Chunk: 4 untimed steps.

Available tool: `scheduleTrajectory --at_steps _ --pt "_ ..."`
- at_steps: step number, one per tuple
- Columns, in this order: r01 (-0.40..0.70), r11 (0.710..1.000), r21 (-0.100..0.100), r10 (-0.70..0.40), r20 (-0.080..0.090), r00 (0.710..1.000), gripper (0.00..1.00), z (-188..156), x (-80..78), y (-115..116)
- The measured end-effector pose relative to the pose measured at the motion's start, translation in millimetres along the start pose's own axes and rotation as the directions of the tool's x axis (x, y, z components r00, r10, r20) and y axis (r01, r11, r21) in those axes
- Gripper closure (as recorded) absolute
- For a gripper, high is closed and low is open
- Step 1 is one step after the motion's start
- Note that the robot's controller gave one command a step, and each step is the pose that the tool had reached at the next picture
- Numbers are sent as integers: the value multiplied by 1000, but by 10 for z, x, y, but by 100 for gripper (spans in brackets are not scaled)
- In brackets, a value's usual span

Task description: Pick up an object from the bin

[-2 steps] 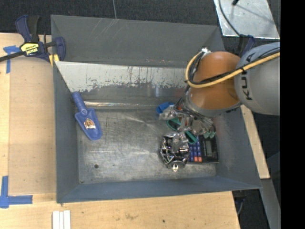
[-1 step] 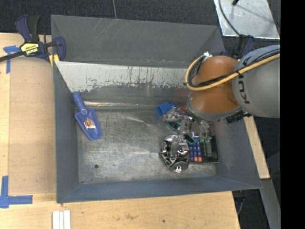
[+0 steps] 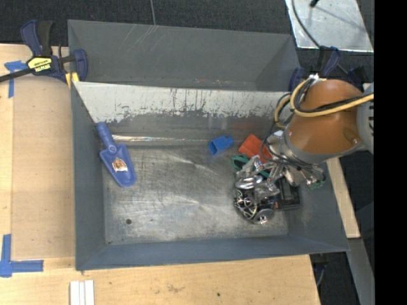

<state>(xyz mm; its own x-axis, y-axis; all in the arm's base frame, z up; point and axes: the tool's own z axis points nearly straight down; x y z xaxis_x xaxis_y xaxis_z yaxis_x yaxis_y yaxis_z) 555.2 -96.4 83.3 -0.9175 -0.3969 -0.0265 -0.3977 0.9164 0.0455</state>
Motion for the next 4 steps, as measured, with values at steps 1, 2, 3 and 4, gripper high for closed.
scheduleTrajectory --at_steps 1,2,3,4 --pt "4 1000 2 -4 -1 1000 100 -2 -7 8" --pt "2 1000 11 -2 -6 1000 100 -6 -25 40" --pt "2 1000 11 -2 -6 1000 100 -6 -25 40" --pt "2 1000 11 -1 -6 1000 100 -6 -25 39"
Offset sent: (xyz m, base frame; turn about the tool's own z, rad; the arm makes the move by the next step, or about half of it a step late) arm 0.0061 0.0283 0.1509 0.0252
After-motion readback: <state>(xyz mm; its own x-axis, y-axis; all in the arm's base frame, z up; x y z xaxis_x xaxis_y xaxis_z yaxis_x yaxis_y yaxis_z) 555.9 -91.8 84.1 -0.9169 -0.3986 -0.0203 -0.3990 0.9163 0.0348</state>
